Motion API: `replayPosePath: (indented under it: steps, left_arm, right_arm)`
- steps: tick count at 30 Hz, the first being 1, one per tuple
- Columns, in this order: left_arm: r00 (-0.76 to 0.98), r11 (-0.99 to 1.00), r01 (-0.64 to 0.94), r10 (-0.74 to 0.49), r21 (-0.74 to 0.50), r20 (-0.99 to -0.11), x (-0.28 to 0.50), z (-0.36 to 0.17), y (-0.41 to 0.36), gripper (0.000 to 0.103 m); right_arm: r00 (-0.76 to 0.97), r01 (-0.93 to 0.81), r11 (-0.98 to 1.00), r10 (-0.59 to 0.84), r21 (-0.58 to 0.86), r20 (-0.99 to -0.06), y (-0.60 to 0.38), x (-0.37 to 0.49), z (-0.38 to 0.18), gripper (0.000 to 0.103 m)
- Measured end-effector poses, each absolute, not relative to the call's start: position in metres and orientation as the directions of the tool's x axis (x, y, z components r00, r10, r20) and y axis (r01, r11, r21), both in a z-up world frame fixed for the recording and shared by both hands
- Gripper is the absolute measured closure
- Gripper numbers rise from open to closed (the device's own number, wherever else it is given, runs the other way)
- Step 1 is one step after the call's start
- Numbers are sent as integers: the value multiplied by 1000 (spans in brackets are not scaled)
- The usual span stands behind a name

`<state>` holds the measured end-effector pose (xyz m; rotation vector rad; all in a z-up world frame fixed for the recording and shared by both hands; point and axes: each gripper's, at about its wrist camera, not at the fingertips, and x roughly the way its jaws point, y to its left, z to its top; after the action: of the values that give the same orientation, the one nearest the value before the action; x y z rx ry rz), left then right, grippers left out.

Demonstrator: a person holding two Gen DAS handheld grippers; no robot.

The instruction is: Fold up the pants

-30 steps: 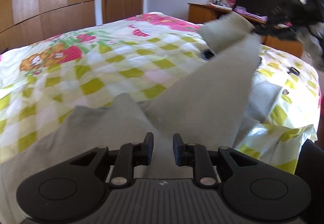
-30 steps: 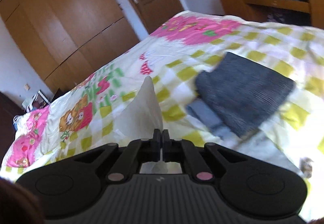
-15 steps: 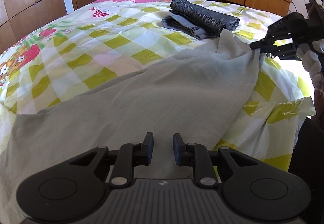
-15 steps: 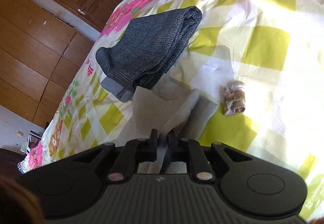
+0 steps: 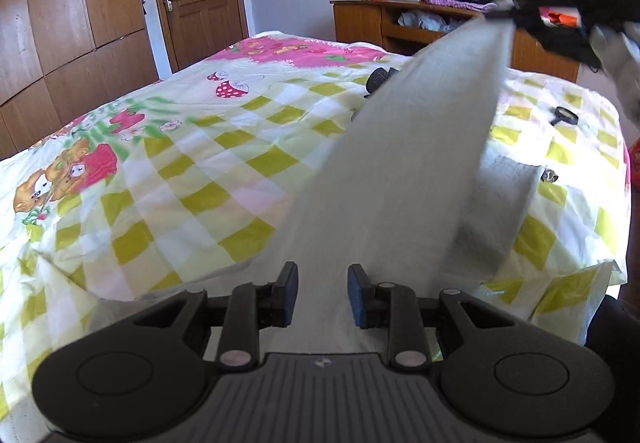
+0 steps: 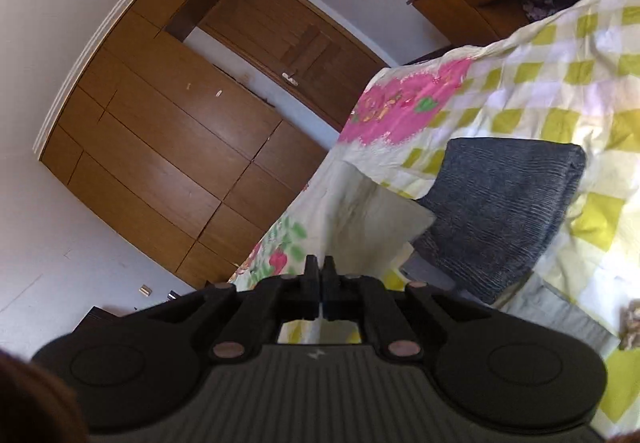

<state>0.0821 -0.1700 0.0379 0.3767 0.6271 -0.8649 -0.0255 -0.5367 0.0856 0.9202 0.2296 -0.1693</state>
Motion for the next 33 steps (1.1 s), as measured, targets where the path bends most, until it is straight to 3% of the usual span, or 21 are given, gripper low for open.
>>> replayPosePath:
  steps: [4,7,18,22,25,30,33]
  left_arm:
    - [434,594,804,-559,23,-706,86,7,-183,62]
    - [398,585,811,-531,16,-748,82,-14,-192,62]
    - [388,577,817,-528,16,-756,75,-21,-197,62]
    - [387,575,818,-541,7,-747,71,-19,-197,62]
    - [387,572,820,-543,9,-745,69,-18,-197,62]
    - [392,585,811,-550,-5,-738,73,-18,-195,62]
    - [400,596,803,-558,-16,-728,76,-20,-194,62]
  right_arm:
    - [857,482,494,-95,723,-506,-548,-49,7,100]
    - [785,599,417,-139,683,-604,-560,-65,-39,100]
    - [756,618,456,-125,640,-642,-565,-87,-35,91]
    - [751,622,448,-109,643,-651,-563,-87,-42,78]
    - [761,612,438,-100,659,-641,-565,-76,-46,77]
    - [768,595,455,-78,663,-636,-561,-60,-48,61]
    - [808,545,427,-38,722,-587,-561,-52,-51,60]
